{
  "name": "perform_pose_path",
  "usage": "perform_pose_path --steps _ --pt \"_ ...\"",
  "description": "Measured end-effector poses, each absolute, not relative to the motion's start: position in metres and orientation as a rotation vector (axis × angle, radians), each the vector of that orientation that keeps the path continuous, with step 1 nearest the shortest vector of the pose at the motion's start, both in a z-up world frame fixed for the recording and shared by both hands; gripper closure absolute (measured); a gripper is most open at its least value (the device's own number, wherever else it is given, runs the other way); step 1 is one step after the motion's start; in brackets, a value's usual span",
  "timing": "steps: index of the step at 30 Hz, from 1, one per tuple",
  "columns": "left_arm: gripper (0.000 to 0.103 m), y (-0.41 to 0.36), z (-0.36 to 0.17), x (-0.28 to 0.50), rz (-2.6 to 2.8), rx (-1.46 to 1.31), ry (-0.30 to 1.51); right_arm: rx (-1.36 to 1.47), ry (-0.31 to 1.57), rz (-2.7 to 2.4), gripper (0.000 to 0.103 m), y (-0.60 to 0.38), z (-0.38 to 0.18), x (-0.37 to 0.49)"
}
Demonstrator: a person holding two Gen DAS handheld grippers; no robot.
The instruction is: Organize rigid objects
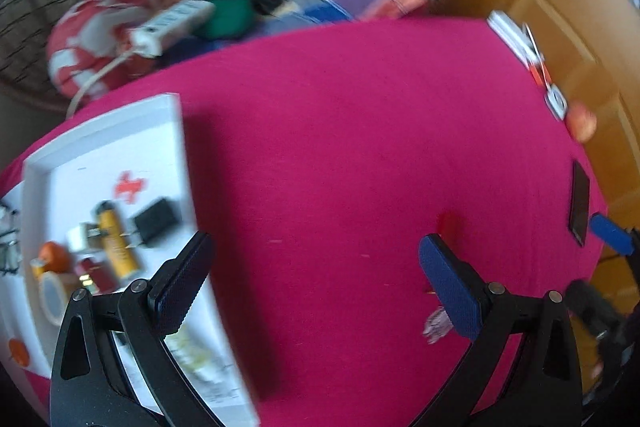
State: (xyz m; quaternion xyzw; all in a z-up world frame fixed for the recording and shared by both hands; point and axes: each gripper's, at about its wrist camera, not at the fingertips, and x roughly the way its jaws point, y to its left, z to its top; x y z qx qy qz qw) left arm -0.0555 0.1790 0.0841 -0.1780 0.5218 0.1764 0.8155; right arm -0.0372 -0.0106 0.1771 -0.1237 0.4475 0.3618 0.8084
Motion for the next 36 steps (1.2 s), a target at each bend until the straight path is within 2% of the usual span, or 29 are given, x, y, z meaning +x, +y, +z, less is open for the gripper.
perform_pose_path --steps 11,13,14,15,17,19,21,23,28,36 --pt "0.002 0.107 0.028 0.004 0.220 -0.238 1.281 -0.155 1.043 0.590 0.000 -0.100 0.161 0.004" --pt "0.022 0.096 0.025 0.011 0.215 -0.181 1.289 -0.153 1.047 0.583 0.000 -0.107 0.159 0.007" --pt "0.043 0.092 0.023 0.012 0.215 -0.154 1.293 -0.154 1.049 0.582 0.000 -0.108 0.159 0.008" --pt "0.047 0.088 0.021 0.014 0.209 -0.134 1.300 -0.157 1.052 0.583 0.000 -0.111 0.158 0.009" --pt "0.047 0.080 0.017 0.017 0.184 -0.136 1.310 -0.160 1.060 0.587 0.000 -0.114 0.156 0.010" --pt "0.054 0.073 0.013 0.019 0.178 -0.117 1.324 -0.164 1.065 0.591 0.000 -0.115 0.154 0.011" --pt "0.079 0.069 0.009 0.019 0.168 -0.105 1.334 -0.175 1.070 0.601 0.000 -0.115 0.153 0.011" --pt "0.091 0.065 0.011 0.019 0.151 -0.104 1.312 -0.186 1.072 0.614 0.000 -0.112 0.153 0.011" --pt "0.091 0.090 0.025 0.006 0.182 -0.227 1.262 -0.227 1.094 0.695 0.000 -0.095 0.144 0.006" --pt "0.091 0.135 0.085 -0.048 0.307 -0.390 1.122 -0.421 1.109 0.934 0.000 -0.025 0.120 -0.031"
